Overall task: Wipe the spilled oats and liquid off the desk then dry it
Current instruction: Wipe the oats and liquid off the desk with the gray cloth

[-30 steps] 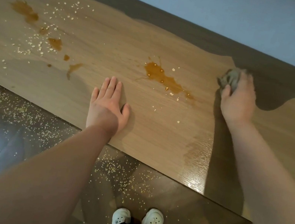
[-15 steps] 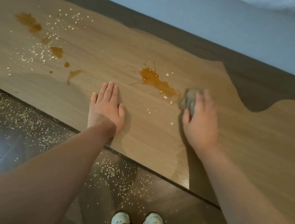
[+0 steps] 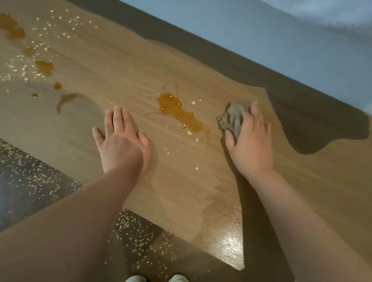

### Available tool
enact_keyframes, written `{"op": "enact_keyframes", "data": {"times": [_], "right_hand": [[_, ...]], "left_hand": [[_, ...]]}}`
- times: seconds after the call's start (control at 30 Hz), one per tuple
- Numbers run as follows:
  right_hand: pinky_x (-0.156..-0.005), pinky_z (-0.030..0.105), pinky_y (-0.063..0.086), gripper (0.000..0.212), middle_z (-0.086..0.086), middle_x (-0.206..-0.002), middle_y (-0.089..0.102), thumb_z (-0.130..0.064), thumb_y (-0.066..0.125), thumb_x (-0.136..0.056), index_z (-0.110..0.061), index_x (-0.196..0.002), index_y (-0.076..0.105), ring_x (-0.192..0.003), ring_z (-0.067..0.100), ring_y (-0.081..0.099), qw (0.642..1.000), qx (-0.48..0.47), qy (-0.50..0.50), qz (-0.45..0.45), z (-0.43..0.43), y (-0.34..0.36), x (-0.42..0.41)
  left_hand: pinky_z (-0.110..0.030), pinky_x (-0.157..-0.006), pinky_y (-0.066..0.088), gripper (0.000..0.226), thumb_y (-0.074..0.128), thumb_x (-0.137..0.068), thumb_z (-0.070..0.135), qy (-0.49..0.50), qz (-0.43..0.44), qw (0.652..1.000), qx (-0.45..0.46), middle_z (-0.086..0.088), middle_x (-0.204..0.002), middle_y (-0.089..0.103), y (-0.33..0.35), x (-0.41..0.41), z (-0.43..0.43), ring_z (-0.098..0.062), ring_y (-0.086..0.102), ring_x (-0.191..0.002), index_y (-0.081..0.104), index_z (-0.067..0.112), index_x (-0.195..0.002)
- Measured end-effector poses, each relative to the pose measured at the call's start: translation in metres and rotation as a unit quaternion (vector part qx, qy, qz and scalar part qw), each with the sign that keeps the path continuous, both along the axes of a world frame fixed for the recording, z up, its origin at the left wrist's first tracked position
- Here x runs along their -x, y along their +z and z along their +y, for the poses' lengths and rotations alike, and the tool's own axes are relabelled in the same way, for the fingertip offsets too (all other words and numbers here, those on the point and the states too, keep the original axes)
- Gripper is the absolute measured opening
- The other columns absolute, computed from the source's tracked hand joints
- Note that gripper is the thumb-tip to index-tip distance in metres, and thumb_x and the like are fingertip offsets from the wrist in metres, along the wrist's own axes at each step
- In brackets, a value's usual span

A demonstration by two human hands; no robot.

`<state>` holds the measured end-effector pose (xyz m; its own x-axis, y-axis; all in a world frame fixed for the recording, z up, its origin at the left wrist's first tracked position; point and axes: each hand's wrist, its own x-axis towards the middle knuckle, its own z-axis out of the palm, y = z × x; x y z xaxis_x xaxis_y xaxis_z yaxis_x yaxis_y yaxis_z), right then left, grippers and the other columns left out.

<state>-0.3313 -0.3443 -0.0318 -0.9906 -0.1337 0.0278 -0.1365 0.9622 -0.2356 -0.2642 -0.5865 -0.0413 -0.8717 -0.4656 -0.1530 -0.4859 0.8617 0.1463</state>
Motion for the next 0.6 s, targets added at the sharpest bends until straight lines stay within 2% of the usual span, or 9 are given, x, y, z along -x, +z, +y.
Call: {"op": "enact_keyframes", "data": {"times": [0.07,0.13,0.23,0.3,0.4,0.47,0.53,0.6], "right_hand": [[-0.119,0.051,0.013,0.056,0.014,-0.16,0.019,-0.035,0.055,-0.094,-0.01,-0.142,0.039,-0.148,0.032,0.018,0.998,-0.01,-0.059,0.033,0.019,-0.001,0.018],[-0.118,0.053,0.02,0.053,0.019,-0.153,0.03,-0.037,0.051,-0.094,-0.006,-0.136,0.044,-0.141,0.038,0.026,0.982,-0.008,-0.182,0.044,0.037,-0.005,0.053],[-0.111,0.049,0.026,0.06,0.022,-0.14,0.042,-0.042,0.039,-0.092,0.001,-0.133,0.044,-0.131,0.038,0.036,0.963,-0.01,-0.267,0.026,0.042,-0.004,0.093],[-0.116,0.046,0.023,0.061,0.022,-0.146,0.039,-0.04,0.042,-0.096,0.002,-0.141,0.039,-0.137,0.037,0.032,0.97,0.036,-0.239,0.024,0.023,-0.004,0.096],[-0.121,0.043,0.02,0.06,0.017,-0.154,0.032,-0.034,0.05,-0.098,-0.004,-0.147,0.033,-0.144,0.032,0.027,0.995,0.061,-0.074,0.032,-0.004,-0.007,0.072],[-0.12,0.042,0.022,0.059,0.011,-0.155,0.033,-0.034,0.053,-0.097,-0.01,-0.148,0.034,-0.144,0.028,0.029,0.997,0.068,-0.023,0.033,0.0,-0.008,0.065],[-0.118,0.042,0.027,0.058,0.015,-0.151,0.037,-0.032,0.053,-0.098,-0.007,-0.147,0.035,-0.14,0.031,0.034,0.993,0.093,-0.057,0.032,0.012,-0.01,0.081],[-0.115,0.044,0.031,0.064,0.019,-0.149,0.04,-0.038,0.045,-0.097,-0.003,-0.148,0.032,-0.137,0.035,0.039,0.981,0.117,-0.153,0.016,0.022,-0.011,0.108]], "left_hand": [[-0.053,-0.12,0.001,0.066,0.027,-0.1,0.034,0.001,0.004,1.0,-0.002,-0.005,-0.164,0.002,-0.001,0.0,-0.001,-0.021,-0.004,-0.151,0.005,0.008,-0.156],[-0.053,-0.12,0.001,0.066,0.029,-0.1,0.033,0.0,0.009,1.0,-0.006,-0.005,-0.164,0.003,-0.002,0.0,-0.001,-0.022,-0.003,-0.151,0.006,0.008,-0.156],[-0.053,-0.12,0.0,0.066,0.03,-0.1,0.032,0.001,0.01,1.0,-0.014,-0.006,-0.164,0.003,-0.003,0.0,-0.002,-0.022,-0.003,-0.151,0.007,0.008,-0.156],[-0.053,-0.12,-0.001,0.066,0.03,-0.1,0.032,0.003,0.011,1.0,-0.015,-0.006,-0.164,0.002,-0.003,0.001,-0.002,-0.022,-0.004,-0.151,0.007,0.008,-0.156],[-0.052,-0.12,-0.002,0.066,0.03,-0.1,0.032,0.005,0.011,1.0,-0.024,-0.005,-0.164,0.002,-0.002,0.001,-0.002,-0.022,-0.005,-0.151,0.006,0.008,-0.156],[-0.052,-0.119,-0.003,0.066,0.03,-0.1,0.032,0.003,0.007,1.0,-0.028,-0.005,-0.164,0.0,-0.001,0.002,-0.002,-0.021,-0.006,-0.151,0.005,0.009,-0.156],[-0.052,-0.12,-0.004,0.066,0.029,-0.1,0.033,0.004,0.002,1.0,-0.028,-0.004,-0.165,-0.001,-0.001,0.002,-0.003,-0.021,-0.008,-0.151,0.003,0.01,-0.156],[-0.052,-0.12,-0.004,0.066,0.029,-0.101,0.033,0.005,0.0,0.999,-0.032,-0.003,-0.165,-0.002,-0.002,0.002,-0.004,-0.02,-0.008,-0.151,0.003,0.011,-0.156]]}}
